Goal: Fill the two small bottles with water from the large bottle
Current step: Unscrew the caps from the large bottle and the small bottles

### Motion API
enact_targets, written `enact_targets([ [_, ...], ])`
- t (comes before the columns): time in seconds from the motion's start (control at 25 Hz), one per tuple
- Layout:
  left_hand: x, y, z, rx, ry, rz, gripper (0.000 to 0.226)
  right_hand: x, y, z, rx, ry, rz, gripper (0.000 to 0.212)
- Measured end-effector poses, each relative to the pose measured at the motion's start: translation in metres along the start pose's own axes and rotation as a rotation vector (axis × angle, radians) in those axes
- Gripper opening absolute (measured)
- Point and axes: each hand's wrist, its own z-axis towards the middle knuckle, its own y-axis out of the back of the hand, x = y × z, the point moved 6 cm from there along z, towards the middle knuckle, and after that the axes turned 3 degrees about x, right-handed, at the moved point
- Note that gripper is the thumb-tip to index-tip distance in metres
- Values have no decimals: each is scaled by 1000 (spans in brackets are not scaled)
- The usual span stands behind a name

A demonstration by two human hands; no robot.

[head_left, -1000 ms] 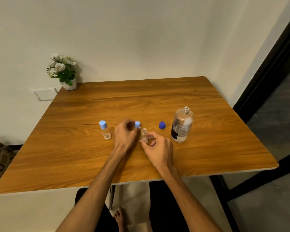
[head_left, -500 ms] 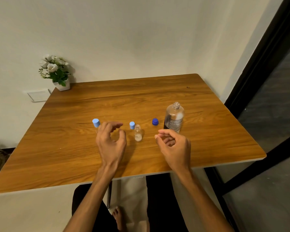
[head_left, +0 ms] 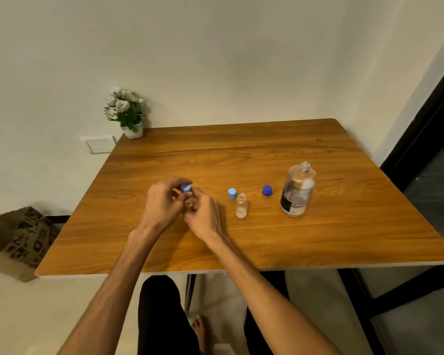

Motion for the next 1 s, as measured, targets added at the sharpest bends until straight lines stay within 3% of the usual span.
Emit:
enact_targets([
  [0.12, 5, 4, -3, -107, 64, -55, 24, -9, -6, 5, -58, -48, -74, 28],
  [0.32, 13, -20, -11, -191, 186, -101, 35, -26, -3, 6, -143, -52, -139, 23],
  [0.48, 8, -50, -18, -22, 279, -535, 36, -27, -7, 6, -168, -10, -150, 27],
  [0.6, 14, -53, -35, -80, 309, -716, 26, -28, -8, 7, -183, -10, -127, 25],
  [0.68, 20, -44, -38, -170, 318, -649, 16, -29, -10, 6, -178, -4, -123, 21],
  [1.0, 13, -27, -40, -511, 299, -476, 27, -28, -7, 1, -194, 6, -141, 19],
])
